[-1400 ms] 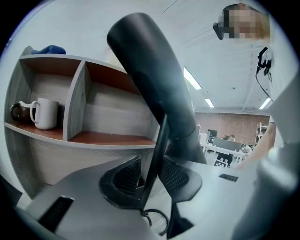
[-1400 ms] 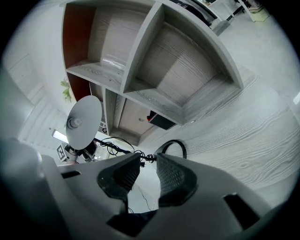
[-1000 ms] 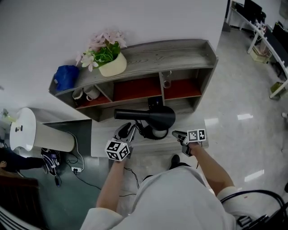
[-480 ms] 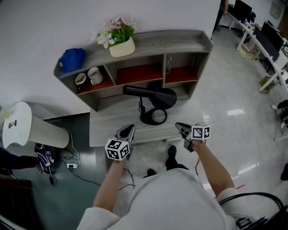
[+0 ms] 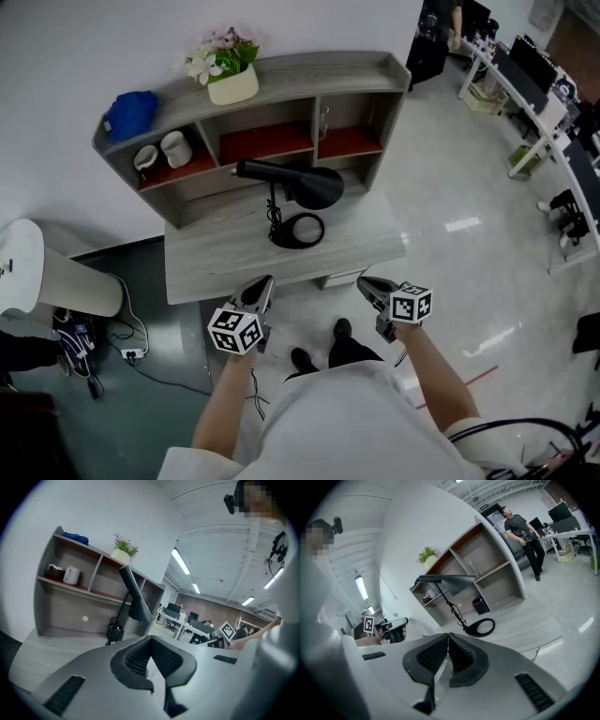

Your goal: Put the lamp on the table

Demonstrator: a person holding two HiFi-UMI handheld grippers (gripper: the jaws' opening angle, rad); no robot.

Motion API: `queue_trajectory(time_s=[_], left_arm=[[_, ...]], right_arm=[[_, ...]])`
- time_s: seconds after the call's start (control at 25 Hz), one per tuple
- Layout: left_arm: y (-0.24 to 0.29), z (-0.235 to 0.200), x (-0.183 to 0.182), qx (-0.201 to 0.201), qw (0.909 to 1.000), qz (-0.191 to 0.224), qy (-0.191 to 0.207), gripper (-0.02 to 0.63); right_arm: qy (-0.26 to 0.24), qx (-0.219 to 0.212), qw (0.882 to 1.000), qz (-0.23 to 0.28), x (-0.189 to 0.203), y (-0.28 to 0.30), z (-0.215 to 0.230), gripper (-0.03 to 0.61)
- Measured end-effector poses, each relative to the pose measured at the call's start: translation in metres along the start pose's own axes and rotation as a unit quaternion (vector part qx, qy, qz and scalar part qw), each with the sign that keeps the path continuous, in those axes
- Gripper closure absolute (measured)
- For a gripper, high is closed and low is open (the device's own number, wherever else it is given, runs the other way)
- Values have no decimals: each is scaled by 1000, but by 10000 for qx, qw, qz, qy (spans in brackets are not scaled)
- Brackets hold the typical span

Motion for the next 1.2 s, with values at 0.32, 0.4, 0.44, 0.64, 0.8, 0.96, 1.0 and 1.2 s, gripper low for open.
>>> queue_trajectory(time_s=[0.32,0.4,0.44,0.64,0.8,0.96,1.0,1.2], left_arm=[[-2,37,5,84,9997,164,-169,603],[0,43,3,56,9994,242,-258,604],[2,45,3,56,9993,257,-258,603],[5,62,-6,226,9992,297,-119,603],[6,60,-16,202,9992,344,-62,603],[7,56,-23,198,9992,354,0,603],[7,55,-25,215,9991,357,10,603],[8,56,-34,274,9990,360,65,603]], right_arm=[[-111,-392,9991,-127,3,-21,-14,561],[-269,-487,9984,-128,-5,-23,-16,561],[-338,-519,9980,-128,-9,-23,-16,561],[-422,-641,9970,-67,-23,-23,-18,561],[-434,-727,9964,-53,-32,-15,-22,561],[-560,-755,9955,-70,-41,-9,-25,561],[-583,-768,9953,-51,-43,-8,-26,561],[-527,-778,9956,48,-52,-4,-31,560]])
Point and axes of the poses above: the fingertips, and each gripper's own axes: y forward along the fingers, z to its right, x out of its underside, the point moved 1 cm from there along -y, backward along the fingers, and after that the axes turned 2 degrees about -y, right-handed, at the moved point
